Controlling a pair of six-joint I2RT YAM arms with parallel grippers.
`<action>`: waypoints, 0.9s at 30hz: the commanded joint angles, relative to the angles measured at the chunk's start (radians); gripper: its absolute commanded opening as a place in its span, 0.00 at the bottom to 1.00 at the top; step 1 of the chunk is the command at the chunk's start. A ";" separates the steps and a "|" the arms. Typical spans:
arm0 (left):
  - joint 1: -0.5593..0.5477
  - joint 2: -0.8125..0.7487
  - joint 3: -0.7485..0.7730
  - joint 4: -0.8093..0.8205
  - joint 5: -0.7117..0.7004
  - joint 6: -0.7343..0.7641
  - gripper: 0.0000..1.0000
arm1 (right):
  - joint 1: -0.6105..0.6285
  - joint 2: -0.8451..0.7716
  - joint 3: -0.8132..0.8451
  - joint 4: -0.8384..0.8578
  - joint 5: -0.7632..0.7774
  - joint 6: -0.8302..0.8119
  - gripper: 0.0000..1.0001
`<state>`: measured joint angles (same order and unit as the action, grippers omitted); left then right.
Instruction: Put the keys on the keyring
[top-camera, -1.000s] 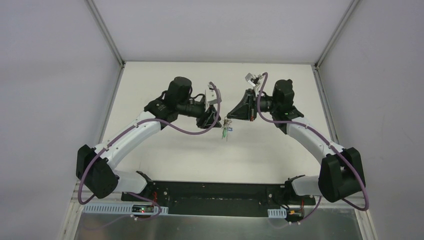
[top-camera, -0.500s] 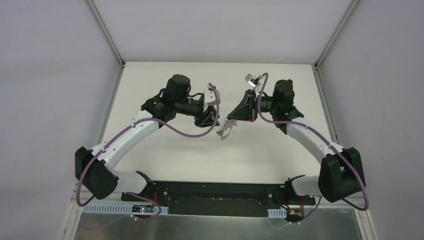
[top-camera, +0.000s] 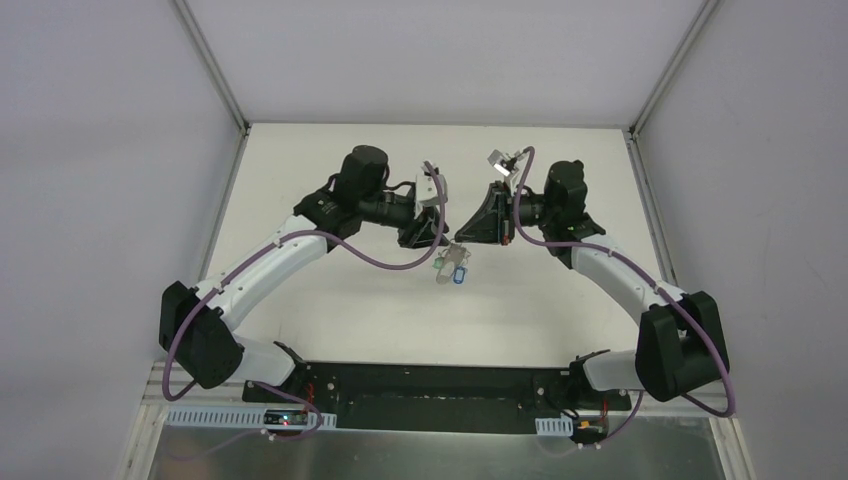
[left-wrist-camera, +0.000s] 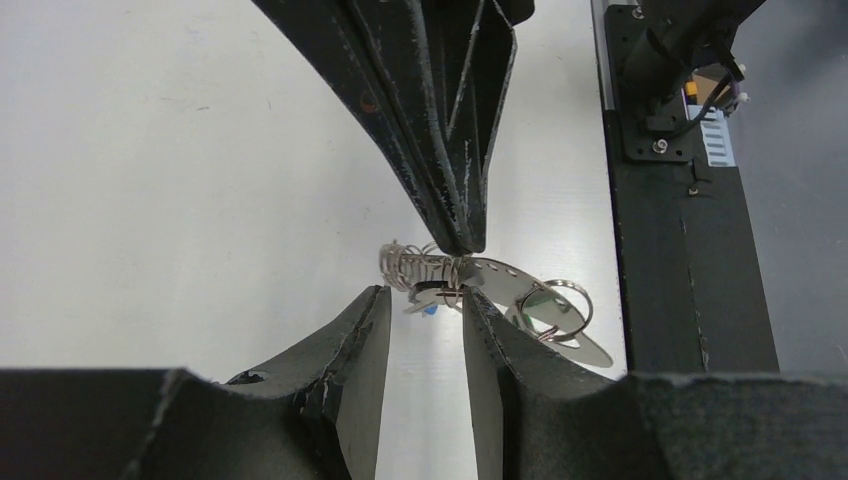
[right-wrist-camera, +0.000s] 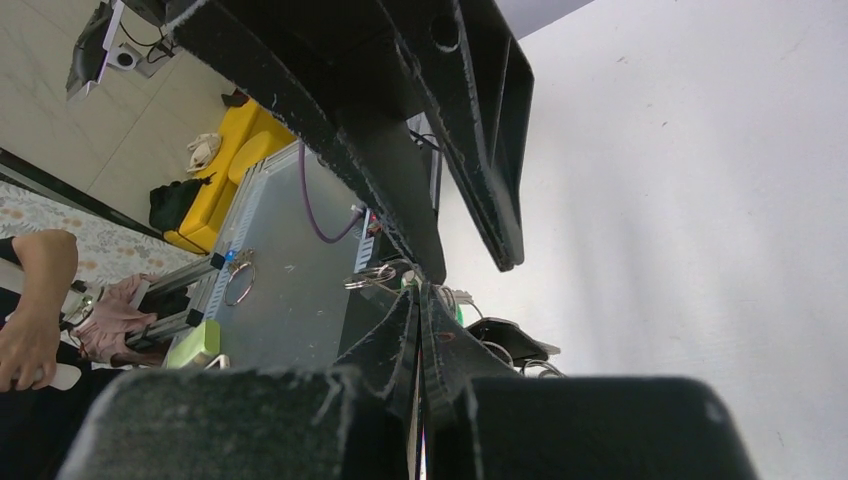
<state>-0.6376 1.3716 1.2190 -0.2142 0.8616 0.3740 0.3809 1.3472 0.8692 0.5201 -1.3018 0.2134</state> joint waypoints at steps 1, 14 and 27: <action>-0.027 0.001 -0.016 0.040 0.066 -0.002 0.33 | -0.001 0.001 0.001 0.102 -0.037 0.047 0.00; -0.040 0.016 -0.025 0.078 0.113 -0.044 0.21 | -0.001 0.001 -0.002 0.107 -0.033 0.050 0.00; -0.040 0.020 0.005 0.026 0.064 -0.060 0.00 | -0.011 -0.010 -0.014 0.106 -0.026 0.034 0.00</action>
<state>-0.6685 1.4010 1.1976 -0.1631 0.9340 0.3111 0.3805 1.3533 0.8684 0.5571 -1.3128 0.2535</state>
